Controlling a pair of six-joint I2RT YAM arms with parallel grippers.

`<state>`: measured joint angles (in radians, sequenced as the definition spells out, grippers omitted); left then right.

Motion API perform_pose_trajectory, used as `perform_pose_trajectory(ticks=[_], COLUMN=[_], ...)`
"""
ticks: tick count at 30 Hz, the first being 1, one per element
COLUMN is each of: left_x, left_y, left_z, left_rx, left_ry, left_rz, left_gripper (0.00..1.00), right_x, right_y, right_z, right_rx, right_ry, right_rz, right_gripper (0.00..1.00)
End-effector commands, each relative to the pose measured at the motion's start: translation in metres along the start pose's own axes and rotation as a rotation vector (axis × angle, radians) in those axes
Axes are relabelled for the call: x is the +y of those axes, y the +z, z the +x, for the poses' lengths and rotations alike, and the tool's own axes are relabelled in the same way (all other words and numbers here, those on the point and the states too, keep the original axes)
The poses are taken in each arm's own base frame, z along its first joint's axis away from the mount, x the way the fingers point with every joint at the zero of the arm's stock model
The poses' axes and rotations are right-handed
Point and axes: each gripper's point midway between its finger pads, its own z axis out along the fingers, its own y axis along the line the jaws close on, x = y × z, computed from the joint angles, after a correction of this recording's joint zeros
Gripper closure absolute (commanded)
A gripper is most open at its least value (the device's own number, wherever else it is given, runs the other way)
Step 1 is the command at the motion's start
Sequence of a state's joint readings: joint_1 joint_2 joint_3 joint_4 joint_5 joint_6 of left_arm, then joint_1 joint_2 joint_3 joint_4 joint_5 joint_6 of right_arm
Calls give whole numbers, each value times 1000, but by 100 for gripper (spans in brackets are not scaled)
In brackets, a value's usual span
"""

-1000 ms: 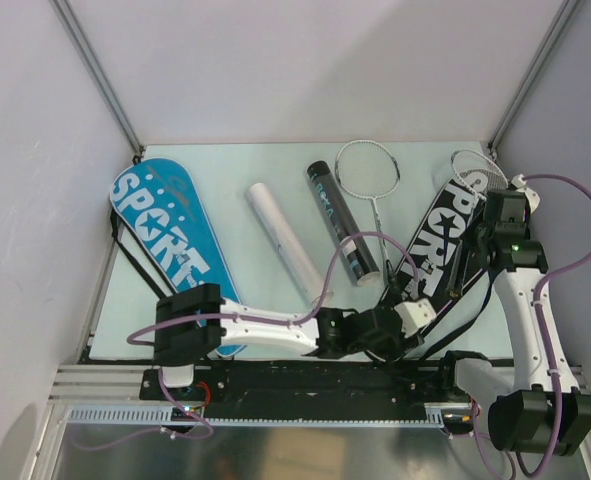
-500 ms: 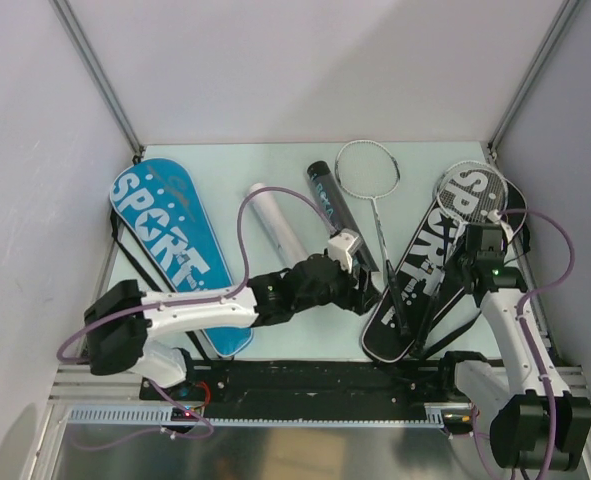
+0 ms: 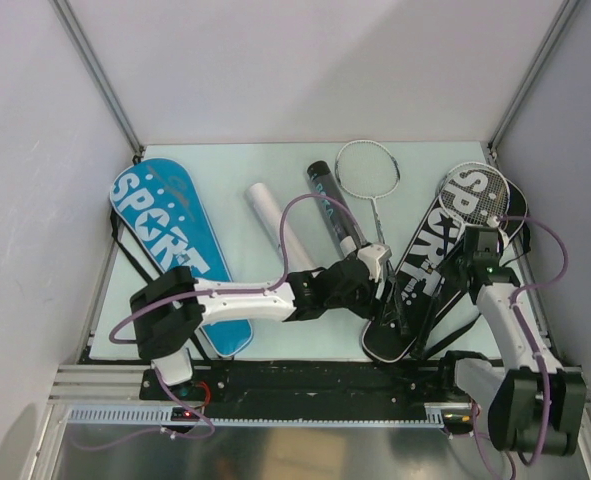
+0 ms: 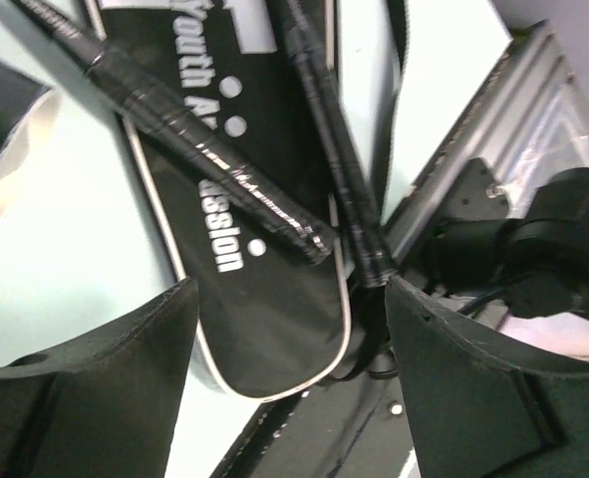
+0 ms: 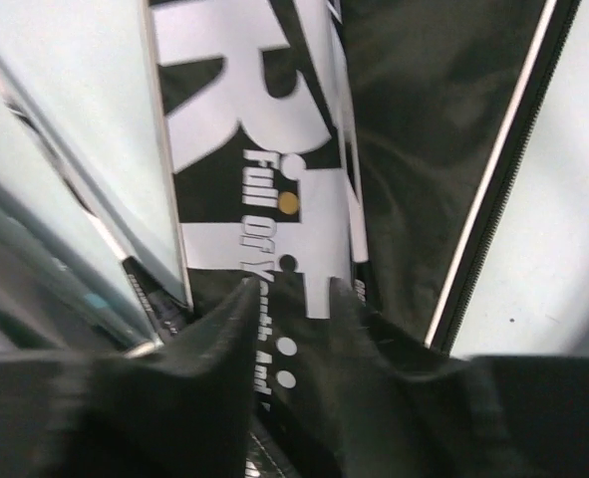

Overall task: Pack up the badminton gear
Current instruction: Pick up the racket from the center of the board.

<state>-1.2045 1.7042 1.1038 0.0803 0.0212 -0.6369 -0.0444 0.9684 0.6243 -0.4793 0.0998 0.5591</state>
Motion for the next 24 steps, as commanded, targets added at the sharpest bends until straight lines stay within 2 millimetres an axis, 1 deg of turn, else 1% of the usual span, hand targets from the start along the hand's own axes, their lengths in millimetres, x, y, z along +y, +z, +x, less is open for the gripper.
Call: perform_pose_trajectory(ticks=[1,2,4,6,7,9,12,16,19,20,22,23,24], left_x=[17,21,30,43,50,58,61,55,49,46,38,33,27], left_y=[-1,-2,-5,-6,-7,-7,-10,-16,-22,-24,-28,-30,-31], left_z=[-2,3,7,11,12,13,11,5,-1,-3,-8,-11,-13], left_rx=[-4,6,4,10,14,24,18,1,-13,-18,-26,-30,-28], left_ry=[46,45,46,62,71,85,88,83,79,77,73,70,66], left_rz=[-75,-86,-118,-170,-203,-246,-261,-247,-227,-217,-190,-174,-149], left_gripper=[22,22,22,22,22,22,22,23,23,23,23,23,23], right_x=[-8,-14,-26,-32,-32,-32,-33,-21,-22,-23,-27,-29,-29], right_y=[11,10,9,10,12,16,24,34,40,42,44,43,42], right_z=[18,23,25,25,27,32,42,53,64,67,72,72,70], right_rx=[136,159,162,158,166,188,220,245,275,284,295,291,281], right_ry=[103,107,104,100,98,91,82,52,32,27,12,8,5], right_rz=[4,27,82,106,104,113,125,97,128,144,175,183,185], right_gripper=[53,48,42,39,39,38,38,41,43,45,56,68,77])
